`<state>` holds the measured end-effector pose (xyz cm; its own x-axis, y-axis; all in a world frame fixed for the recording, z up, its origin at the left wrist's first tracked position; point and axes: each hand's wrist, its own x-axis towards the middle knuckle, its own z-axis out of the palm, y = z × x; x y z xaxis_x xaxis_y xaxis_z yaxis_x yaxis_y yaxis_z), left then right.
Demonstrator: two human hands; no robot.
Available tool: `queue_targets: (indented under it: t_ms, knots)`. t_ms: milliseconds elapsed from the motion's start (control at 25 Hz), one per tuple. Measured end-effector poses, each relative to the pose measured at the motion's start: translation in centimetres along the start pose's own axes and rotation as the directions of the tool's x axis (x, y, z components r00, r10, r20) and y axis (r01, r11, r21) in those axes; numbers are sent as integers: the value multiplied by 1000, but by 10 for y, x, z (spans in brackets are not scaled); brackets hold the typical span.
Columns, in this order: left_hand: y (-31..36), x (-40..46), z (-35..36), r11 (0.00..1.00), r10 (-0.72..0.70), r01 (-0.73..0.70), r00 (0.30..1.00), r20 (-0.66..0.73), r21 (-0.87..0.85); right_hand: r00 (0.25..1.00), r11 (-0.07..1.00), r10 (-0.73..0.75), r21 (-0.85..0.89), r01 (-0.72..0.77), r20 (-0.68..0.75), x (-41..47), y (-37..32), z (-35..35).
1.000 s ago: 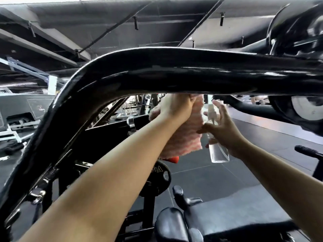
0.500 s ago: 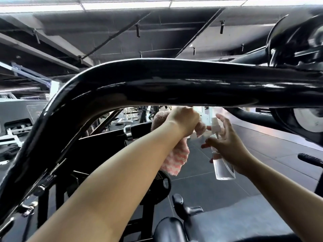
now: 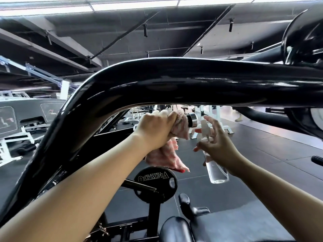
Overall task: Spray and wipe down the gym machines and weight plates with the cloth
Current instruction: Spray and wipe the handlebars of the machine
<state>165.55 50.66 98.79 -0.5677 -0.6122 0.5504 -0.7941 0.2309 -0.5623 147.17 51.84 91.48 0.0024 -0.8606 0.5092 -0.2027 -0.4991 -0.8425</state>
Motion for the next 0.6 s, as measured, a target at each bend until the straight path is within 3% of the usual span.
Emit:
queue_targets:
  t_ms: [200,320,600]
  knots:
    - [-31,-44,1,980,-186,193,972,144,-38,1000,1000,-3,-30,4,19,-3,2,3]
    - [-29,-52,5,959,-257,268,959,117,-91,1000,999,-13,-29,13,27,-6,1,3]
    - [-9,-30,6,961,-261,265,964,54,-80,999,1000,-31,5,31,10,-21,-11,-1]
